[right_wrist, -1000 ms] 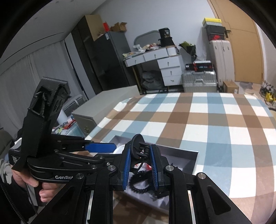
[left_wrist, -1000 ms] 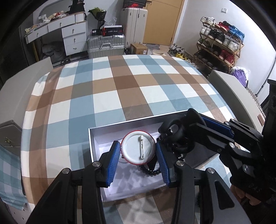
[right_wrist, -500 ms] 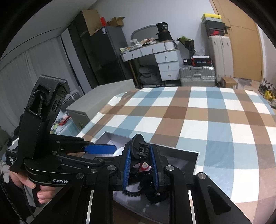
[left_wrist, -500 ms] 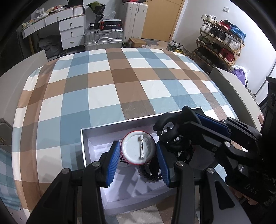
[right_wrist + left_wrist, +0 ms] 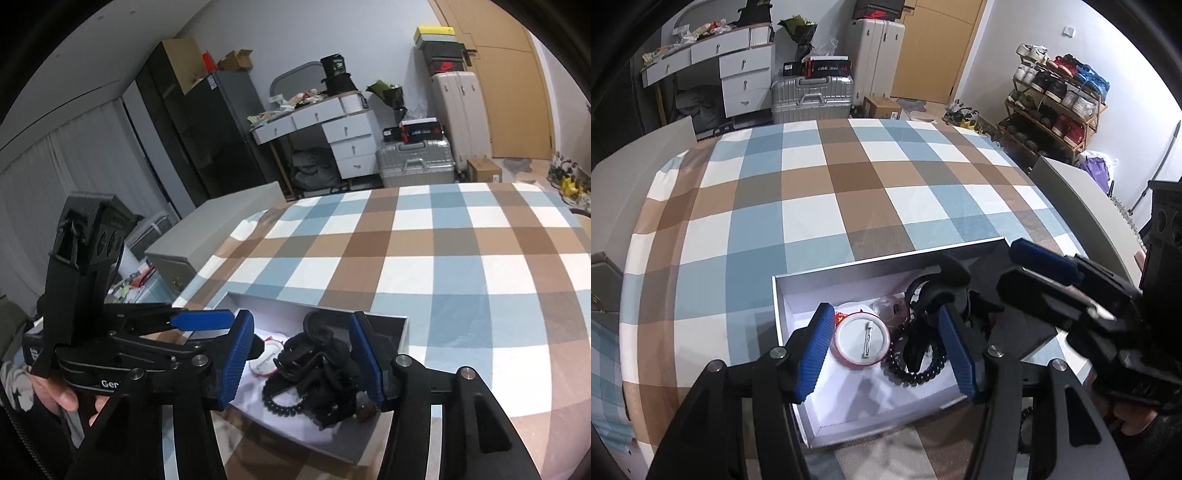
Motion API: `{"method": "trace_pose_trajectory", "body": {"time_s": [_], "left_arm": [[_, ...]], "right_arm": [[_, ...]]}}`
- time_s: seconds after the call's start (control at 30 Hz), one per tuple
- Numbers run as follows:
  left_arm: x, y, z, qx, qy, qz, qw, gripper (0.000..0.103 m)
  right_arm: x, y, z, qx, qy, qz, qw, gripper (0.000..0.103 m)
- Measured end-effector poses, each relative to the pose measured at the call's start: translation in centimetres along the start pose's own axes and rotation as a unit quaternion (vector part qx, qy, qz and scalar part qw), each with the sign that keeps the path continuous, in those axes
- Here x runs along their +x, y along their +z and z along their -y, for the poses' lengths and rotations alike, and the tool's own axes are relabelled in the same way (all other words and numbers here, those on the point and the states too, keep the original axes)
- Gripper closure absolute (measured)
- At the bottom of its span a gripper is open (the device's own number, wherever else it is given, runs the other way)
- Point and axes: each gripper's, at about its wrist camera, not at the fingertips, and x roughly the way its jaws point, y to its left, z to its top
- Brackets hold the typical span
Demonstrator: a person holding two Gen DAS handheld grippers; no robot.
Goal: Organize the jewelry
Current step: 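Withdraw both tools from the grey box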
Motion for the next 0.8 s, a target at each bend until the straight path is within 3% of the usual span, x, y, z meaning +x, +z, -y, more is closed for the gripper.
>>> {"method": "trace_pose_trajectory", "body": {"time_s": [0.27,0.5,0.63,0.8], "left_arm": [[-1.0,-0.6,0.7,0.005,0.011,0.007,0.9999,0.049],[-3.0,-1.2,1.5,0.004,0.017,0.036,0.9992,0.049],[-3.7,-1.9,2.1,0.001,0.02,0.048,0.9987,0.038],[-4.5,-3.3,2.8,0.0,0.026,0.066,0.9975,0.036]], "right_arm": [[-2.3,-0.2,-0.2,0.007,-0.013,0.017,1.0,0.04],[-4.5,-1.1,-0.4,0.011,-0.023,0.028,0.999,0.034],[-5.9,-1.8,-0.7,0.007,-0.026,0.031,0.999,0.034],[-7.7,-3.2,-1.6,-0.001,-0.033,0.032,0.999,0.032]]}}
